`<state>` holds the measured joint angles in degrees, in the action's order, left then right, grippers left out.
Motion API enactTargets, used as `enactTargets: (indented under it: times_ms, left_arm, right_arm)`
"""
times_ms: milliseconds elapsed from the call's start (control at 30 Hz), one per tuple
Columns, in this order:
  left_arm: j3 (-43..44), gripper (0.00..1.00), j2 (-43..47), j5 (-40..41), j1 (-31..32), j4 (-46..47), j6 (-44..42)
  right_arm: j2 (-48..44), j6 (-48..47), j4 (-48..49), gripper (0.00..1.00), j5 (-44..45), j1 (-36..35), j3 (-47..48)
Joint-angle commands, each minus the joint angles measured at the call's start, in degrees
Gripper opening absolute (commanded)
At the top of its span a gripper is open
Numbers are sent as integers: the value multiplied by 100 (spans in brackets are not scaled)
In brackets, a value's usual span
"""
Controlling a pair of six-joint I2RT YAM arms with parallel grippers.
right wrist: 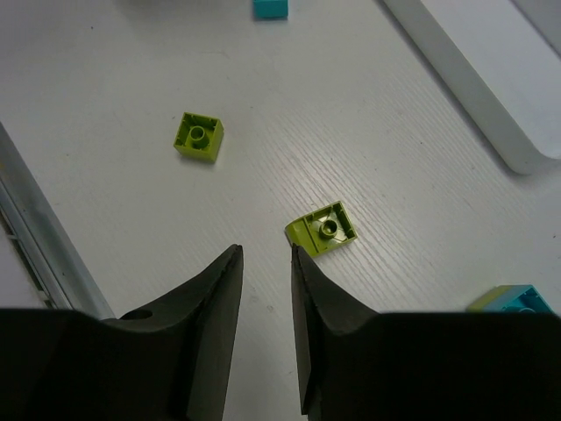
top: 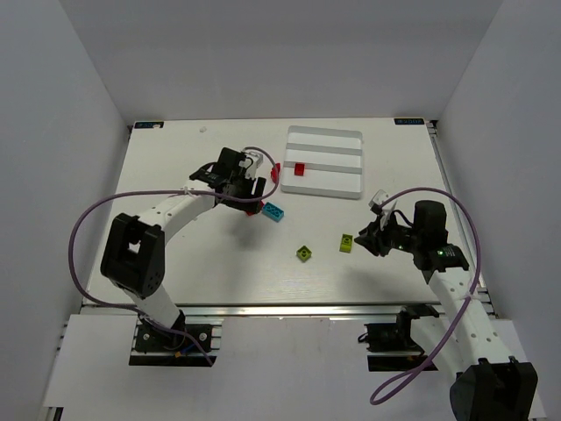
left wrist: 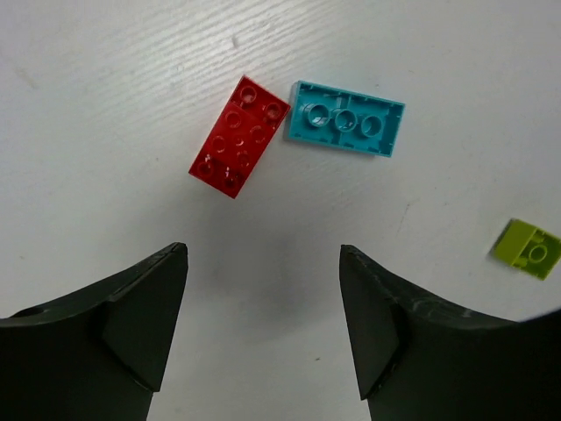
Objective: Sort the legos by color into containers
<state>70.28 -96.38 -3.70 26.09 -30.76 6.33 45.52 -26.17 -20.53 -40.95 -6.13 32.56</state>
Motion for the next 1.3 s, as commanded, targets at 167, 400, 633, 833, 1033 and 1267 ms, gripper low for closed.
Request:
enactTargets:
  times_ms: [167, 400, 633, 833, 1033, 1267]
  left_arm:
    - [310, 79, -249, -367, 11, 255, -2135]
    - [1022, 76, -1049, -183, 73, -61, -2514]
    - [953, 77, -1304, 19, 72, 123, -2619]
    - [821, 75, -1533, 116, 72, 176, -2637]
    - [935, 67, -1753, 81, 72, 106, -2584]
    - [1093, 26, -1613, 283, 72, 185, -2329]
  right_arm:
    - [-104, -116, -38, 36, -18, -29, 75]
    - [-201, -125, -47, 36, -10, -29, 75]
    - [-201, -142, -100, 36, -54, -46, 93]
    - [-210, -151, -109, 36, -62, -37, 111]
    - [-201, -142, -109, 36, -62, -46, 111]
    - [-192, -142, -117, 36, -71, -37, 102]
